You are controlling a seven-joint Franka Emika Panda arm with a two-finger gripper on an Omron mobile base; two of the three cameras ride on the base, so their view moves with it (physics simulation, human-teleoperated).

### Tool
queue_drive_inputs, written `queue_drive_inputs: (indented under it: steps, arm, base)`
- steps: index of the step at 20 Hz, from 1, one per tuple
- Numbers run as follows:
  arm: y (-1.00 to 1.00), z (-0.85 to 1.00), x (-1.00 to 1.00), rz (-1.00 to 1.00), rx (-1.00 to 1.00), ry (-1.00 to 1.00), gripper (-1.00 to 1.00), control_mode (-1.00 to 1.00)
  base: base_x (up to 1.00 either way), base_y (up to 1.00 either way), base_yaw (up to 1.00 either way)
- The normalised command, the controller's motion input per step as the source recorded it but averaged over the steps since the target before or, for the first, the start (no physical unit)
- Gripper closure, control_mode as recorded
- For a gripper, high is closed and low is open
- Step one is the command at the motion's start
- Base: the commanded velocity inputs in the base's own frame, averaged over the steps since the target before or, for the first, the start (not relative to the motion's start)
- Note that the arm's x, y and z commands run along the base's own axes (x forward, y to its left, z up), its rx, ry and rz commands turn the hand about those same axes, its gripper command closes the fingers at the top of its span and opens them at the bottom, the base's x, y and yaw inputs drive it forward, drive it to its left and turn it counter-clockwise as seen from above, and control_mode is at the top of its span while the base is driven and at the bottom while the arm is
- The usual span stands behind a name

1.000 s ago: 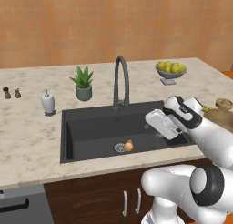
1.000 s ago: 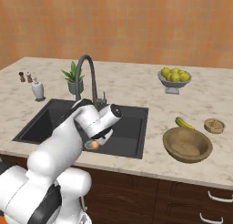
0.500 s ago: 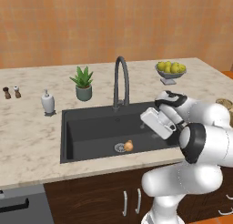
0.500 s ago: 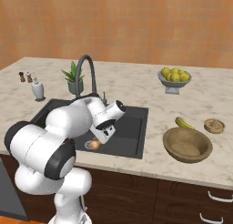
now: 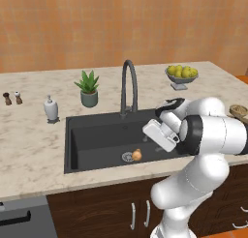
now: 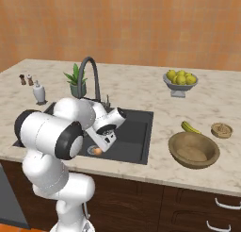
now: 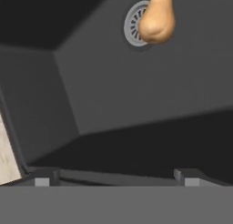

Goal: Pick the squash from the sink and place it in the bowl. Then pick the bowl and place it in the microwave. Then close the microwave door and press the start button.

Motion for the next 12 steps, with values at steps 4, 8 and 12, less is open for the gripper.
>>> queue_drive_inputs:
  steps: [4, 8, 12]
  arm:
    - [0.18, -0.37, 0.08, 0.00, -0.02, 0.02, -1.00, -1.00]
    - [0.00, -0.32, 0.08, 0.00, 0.00, 0.00, -1.00, -1.00]
    - [-0.13, -0.27, 0.22, 0.00, 0.00, 0.00, -1.00, -1.00]
  base:
    - [0.00, 0.00, 0.00]
    - [0.00, 0.00, 0.00]
    - [0.00, 0.00, 0.00]
